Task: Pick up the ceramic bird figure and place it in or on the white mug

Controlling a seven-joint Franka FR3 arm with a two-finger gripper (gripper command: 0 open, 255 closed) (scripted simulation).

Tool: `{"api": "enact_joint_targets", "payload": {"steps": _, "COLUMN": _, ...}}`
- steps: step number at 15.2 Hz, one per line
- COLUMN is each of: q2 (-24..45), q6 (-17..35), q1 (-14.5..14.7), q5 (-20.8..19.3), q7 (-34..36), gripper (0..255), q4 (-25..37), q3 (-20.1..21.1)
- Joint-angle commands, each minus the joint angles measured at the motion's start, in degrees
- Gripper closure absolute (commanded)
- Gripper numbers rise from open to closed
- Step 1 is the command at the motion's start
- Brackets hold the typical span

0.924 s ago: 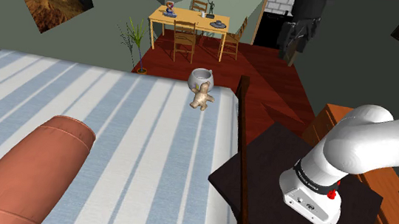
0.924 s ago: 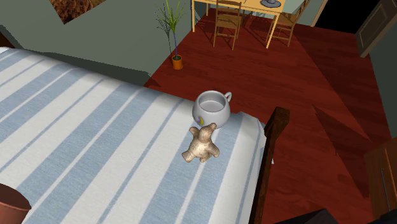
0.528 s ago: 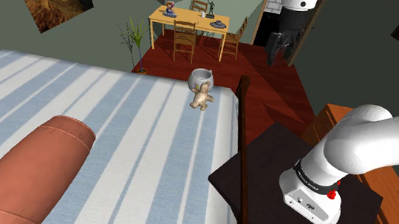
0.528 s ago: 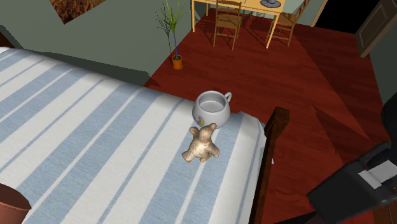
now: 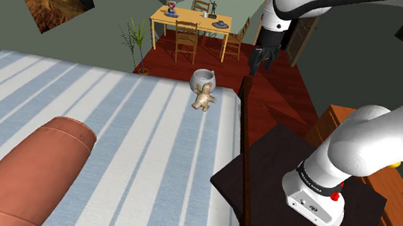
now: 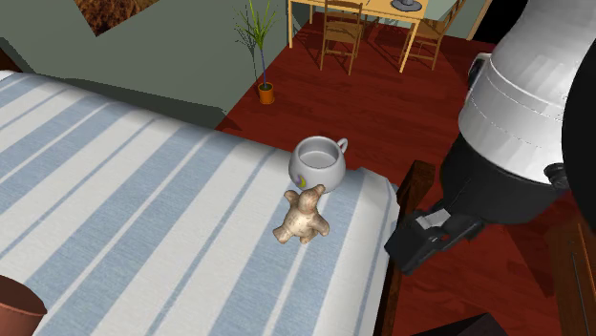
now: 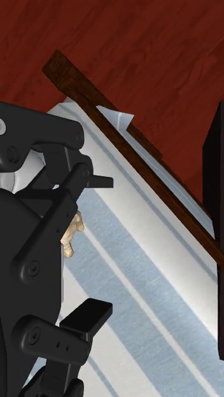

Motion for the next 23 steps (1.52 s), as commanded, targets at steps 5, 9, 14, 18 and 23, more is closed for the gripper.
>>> {"api": "enact_joint_targets", "payload": {"steps": 5, "q2": 12.6, "q6": 12.0, "q1": 1.8, "q5": 3.5, "q7": -5.9, "gripper": 0, "q4": 1.0, "q3": -2.8}}
{"api": "enact_joint_targets", "payload": {"steps": 9, "q2": 21.6, "q6": 18.2, "q1": 3.0, "q5": 7.5, "q7": -10.7, "gripper": 0, "q4": 3.6, "q3": -3.9}}
{"api": "enact_joint_targets", "payload": {"steps": 14, "q2": 33.3, "q6": 24.0, "q1": 3.6, "q5": 14.1, "q7": -17.6, "gripper": 0, "q4": 8.9, "q3": -3.9}}
{"api": "enact_joint_targets", "payload": {"steps": 18, "q2": 42.5, "q6": 27.0, "q1": 3.0, "q5": 19.5, "q7": -22.8, "gripper": 0, "q4": 14.6, "q3": -2.4}}
{"api": "enact_joint_targets", "payload": {"steps": 23, "q2": 48.5, "q6": 29.3, "q1": 2.2, "q5": 22.5, "q7": -25.6, "gripper": 0, "q4": 17.9, "q3": -0.8}}
